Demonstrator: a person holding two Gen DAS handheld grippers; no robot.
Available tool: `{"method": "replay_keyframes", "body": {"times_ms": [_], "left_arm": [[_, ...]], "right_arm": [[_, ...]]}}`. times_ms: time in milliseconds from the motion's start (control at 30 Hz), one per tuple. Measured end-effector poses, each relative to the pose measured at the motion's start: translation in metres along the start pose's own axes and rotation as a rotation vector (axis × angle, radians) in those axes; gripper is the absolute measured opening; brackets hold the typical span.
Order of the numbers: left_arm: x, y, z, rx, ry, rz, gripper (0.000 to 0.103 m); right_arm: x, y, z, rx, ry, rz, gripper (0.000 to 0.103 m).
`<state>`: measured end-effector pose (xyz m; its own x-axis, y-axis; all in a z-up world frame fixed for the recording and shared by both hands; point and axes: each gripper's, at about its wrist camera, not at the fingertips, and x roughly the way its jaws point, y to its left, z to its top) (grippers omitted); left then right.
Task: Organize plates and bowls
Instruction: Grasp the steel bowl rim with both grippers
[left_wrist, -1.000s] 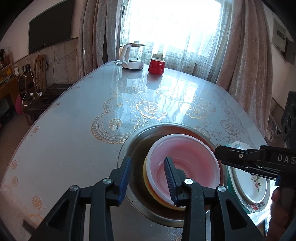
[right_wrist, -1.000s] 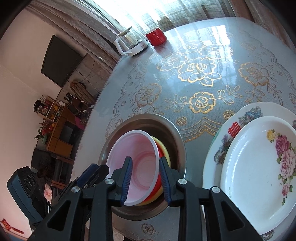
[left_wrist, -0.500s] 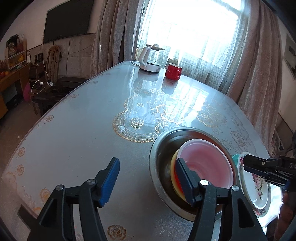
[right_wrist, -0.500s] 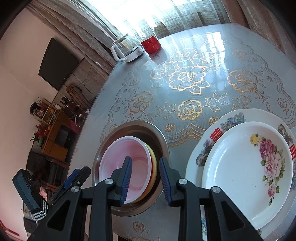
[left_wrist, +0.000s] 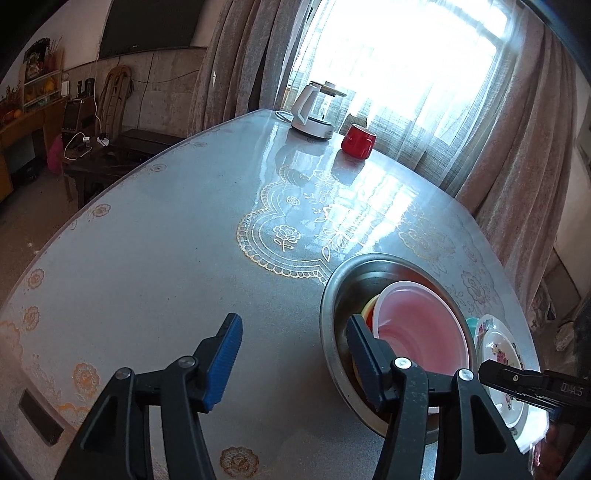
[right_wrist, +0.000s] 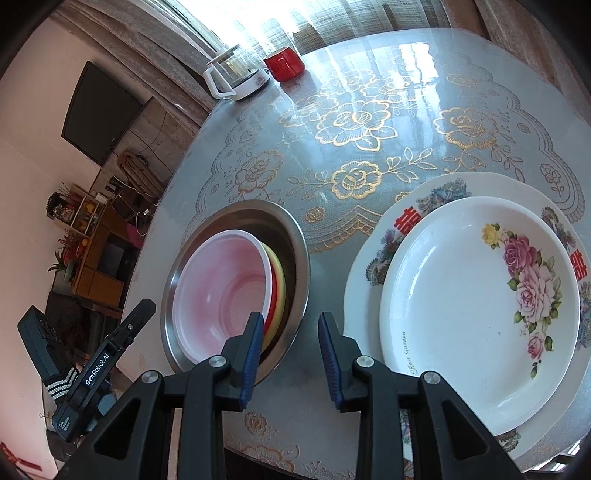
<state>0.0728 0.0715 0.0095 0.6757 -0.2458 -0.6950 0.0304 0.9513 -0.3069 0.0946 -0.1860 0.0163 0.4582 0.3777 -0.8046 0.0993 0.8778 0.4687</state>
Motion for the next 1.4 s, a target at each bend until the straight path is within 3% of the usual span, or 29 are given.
{"method": "replay_keyframes", "body": {"times_ms": [167, 700, 1067, 1200, 1400], "left_arm": [[0.005, -0.002, -0.002, 0.022, 0.022, -0.010, 0.045], [0.012, -0.006, -0.008, 0.070, 0.075, -0.053, 0.038], [0.015, -0.009, -0.011, 0.073, 0.168, -0.129, 0.038], [0.017, -0.006, -0.010, 0.043, 0.202, -0.171, 0.034], [0.018, -0.019, -0.009, 0.105, 0.248, -0.188, 0.026]], "right_arm": [[0.010, 0.008, -0.007, -0.034, 0.032, -0.008, 0.031], [0.032, 0.011, -0.009, -0.024, 0.070, 0.023, 0.030], [0.040, 0.020, -0.007, -0.034, 0.065, 0.014, 0.030], [0.043, 0.016, -0.008, -0.035, 0.060, -0.002, 0.029], [0.049, 0.021, -0.004, -0.075, 0.056, -0.034, 0.026]]}}
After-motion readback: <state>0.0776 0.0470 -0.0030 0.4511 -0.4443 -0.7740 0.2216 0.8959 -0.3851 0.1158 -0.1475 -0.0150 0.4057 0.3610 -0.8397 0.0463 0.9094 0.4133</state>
